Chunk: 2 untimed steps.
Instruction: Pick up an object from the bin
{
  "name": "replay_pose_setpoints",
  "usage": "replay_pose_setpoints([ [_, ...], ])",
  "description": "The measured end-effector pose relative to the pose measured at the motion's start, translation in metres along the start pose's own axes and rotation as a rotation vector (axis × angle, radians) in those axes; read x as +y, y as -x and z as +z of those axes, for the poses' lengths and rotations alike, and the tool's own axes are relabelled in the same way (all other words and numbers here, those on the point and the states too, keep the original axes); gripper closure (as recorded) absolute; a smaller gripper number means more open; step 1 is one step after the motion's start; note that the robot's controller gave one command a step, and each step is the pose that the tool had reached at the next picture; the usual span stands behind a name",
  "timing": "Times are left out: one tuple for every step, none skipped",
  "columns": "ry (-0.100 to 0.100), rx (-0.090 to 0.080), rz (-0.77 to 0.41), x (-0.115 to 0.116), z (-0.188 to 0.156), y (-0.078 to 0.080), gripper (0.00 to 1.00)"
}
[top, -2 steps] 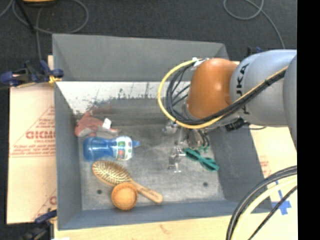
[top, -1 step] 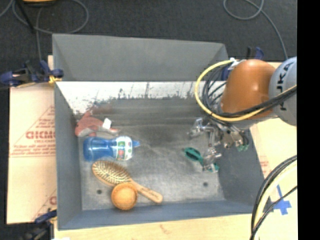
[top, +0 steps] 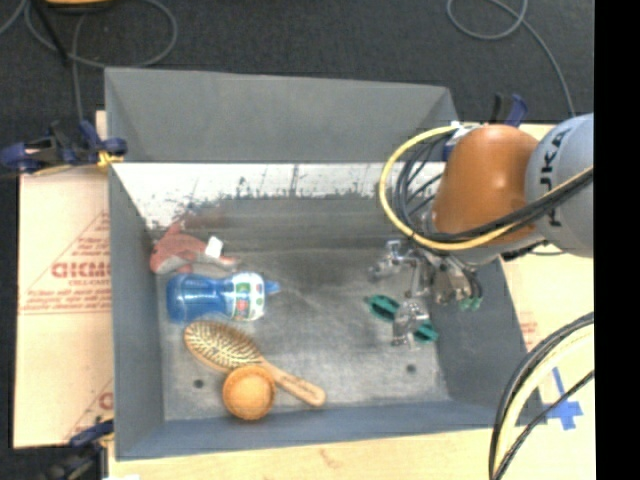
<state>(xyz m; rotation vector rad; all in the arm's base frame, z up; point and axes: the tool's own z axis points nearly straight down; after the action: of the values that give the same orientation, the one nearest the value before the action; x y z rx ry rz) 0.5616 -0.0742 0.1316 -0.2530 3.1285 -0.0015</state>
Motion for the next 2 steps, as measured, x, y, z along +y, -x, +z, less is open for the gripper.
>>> replay_pose_setpoints([
  [-0.001,-0.005,0.052,-0.047,0.047,0.005,0.00],
  [-0.004,-0.007,0.019,-0.069,0.059,-0.002,1.00],
])
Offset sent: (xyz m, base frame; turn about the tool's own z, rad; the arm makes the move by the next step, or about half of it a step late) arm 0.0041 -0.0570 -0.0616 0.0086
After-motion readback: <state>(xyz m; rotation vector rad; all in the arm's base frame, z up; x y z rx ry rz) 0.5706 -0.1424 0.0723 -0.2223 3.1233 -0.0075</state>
